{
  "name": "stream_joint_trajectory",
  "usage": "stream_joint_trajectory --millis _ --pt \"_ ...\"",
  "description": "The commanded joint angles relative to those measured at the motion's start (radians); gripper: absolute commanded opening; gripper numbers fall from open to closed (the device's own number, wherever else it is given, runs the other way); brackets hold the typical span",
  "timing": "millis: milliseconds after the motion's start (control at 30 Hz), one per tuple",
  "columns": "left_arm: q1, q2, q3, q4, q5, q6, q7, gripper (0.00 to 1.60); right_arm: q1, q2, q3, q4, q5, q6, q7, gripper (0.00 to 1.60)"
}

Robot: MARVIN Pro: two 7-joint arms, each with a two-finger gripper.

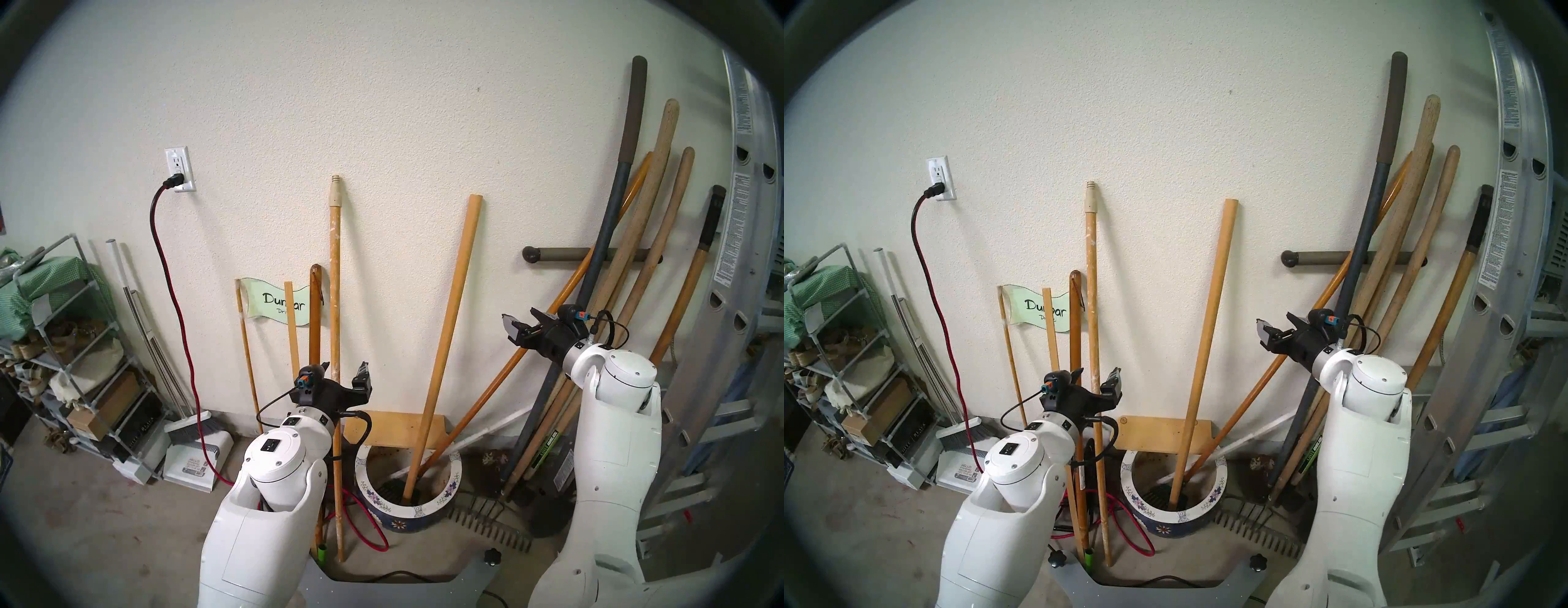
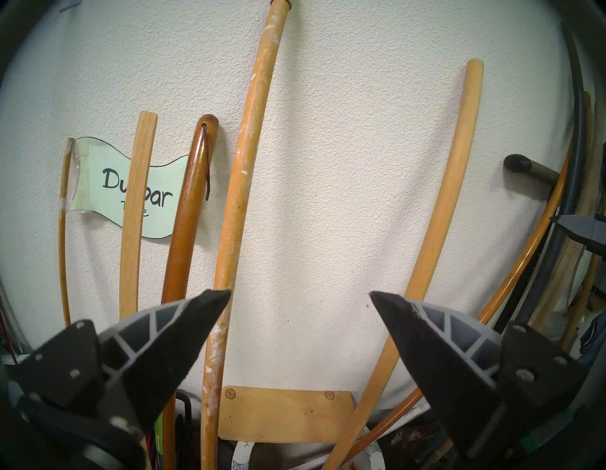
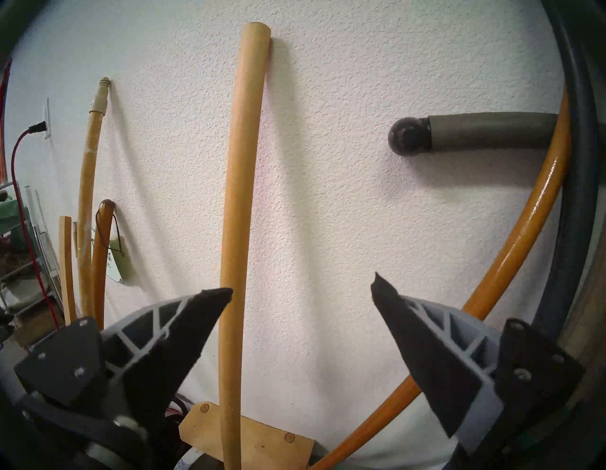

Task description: Put wooden sticks into the pot

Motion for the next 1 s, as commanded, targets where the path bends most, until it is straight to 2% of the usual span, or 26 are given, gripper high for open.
stream_joint_trajectory --millis 0,33,167,300,367,700,767,867,900,967 --pt "0.0 -0.001 0.001 -0.001 -0.002 -0.002 -0.003 1.6 -0.032 -0.037 -0.012 -0.053 -0.011 0.028 -0.021 1.6" --pt "0.002 0.018 0.01 -0.01 0.016 0.016 -0.006 1.6 -0.035 -0.03 -0.018 -0.052 -0.003 0.031 -0.027 1.6" --pt "0.036 0.014 0.002 -0.043 0.029 -0.017 0.014 1.6 -0.033 -0.038 -0.014 -0.055 -0.012 0.032 -0.025 1.6" --pt "0.054 0.038 0.004 -0.084 0.04 0.003 0.007 1.6 -0.033 -0.039 -0.014 -0.055 -0.014 0.033 -0.025 1.6" --pt "0.051 0.041 0.0 -0.082 0.047 -0.01 0.011 1.6 -0.033 -0.04 -0.013 -0.056 -0.015 0.033 -0.025 1.6" --pt "-0.031 0.046 -0.077 0.031 -0.019 -0.047 -0.04 1.6 -0.033 -0.04 -0.013 -0.057 -0.015 0.034 -0.026 1.6" --pt "-0.069 0.057 -0.096 0.085 -0.04 -0.053 -0.066 1.6 -0.033 -0.04 -0.014 -0.057 -0.015 0.035 -0.026 1.6" --pt "-0.069 0.057 -0.096 0.085 -0.04 -0.053 -0.066 1.6 -0.033 -0.04 -0.014 -0.057 -0.015 0.035 -0.026 1.6" --pt "-0.103 0.059 -0.106 0.137 -0.056 -0.062 -0.082 1.6 -0.033 -0.04 -0.013 -0.056 -0.014 0.033 -0.026 1.6" --pt "-0.103 0.059 -0.106 0.137 -0.056 -0.062 -0.082 1.6 -0.033 -0.04 -0.013 -0.056 -0.014 0.033 -0.026 1.6"
